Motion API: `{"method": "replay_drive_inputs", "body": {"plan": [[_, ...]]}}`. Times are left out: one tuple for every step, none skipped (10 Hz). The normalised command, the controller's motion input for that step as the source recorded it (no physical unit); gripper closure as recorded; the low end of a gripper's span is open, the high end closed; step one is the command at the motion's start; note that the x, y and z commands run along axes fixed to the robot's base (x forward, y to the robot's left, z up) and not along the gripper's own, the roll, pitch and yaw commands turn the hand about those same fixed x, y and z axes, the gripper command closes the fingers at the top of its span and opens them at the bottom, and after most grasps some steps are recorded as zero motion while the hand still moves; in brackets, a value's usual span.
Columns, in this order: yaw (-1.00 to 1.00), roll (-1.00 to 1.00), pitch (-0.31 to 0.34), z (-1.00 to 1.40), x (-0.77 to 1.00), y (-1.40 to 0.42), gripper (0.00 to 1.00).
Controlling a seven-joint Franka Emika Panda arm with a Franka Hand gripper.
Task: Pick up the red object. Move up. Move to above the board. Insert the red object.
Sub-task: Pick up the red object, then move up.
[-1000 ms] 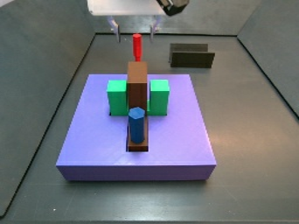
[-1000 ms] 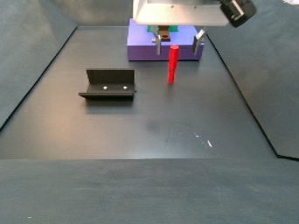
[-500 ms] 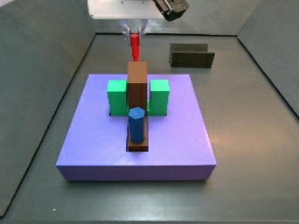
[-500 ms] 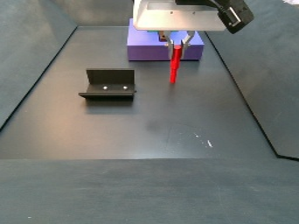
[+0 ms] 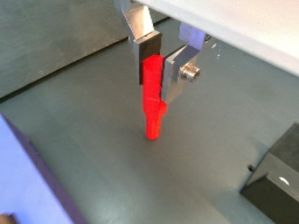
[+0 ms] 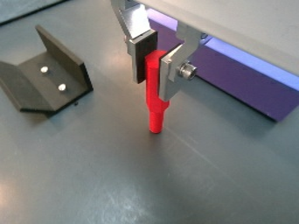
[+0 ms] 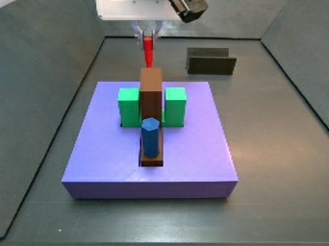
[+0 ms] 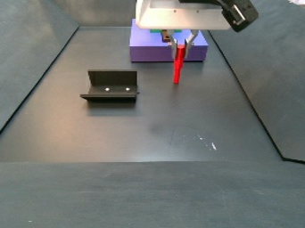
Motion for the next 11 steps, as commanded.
{"method": "replay_drive_inputs", "body": {"plan": [[0.00,0.00,0.000,0.00,0.00,0.00,1.00],[0.00,0.00,0.000,0.00,0.00,0.00,1.00],[0.00,0.00,0.000,0.00,0.00,0.00,1.00],[0.00,0.00,0.000,0.00,0.00,0.00,1.00],[0.00,0.00,0.000,0.00,0.00,0.00,1.00],[0.00,0.00,0.000,0.00,0.00,0.00,1.00],[0.00,0.00,0.000,0.00,0.00,0.00,1.00],[0.00,0.00,0.000,0.00,0.00,0.00,1.00],[0.00,0.00,0.000,0.00,0.00,0.00,1.00],[0.00,0.00,0.000,0.83,0.00,0.00,1.00],[-0.04,0.01,-0.005,0.80,-0.01,0.07,1.00]]}}
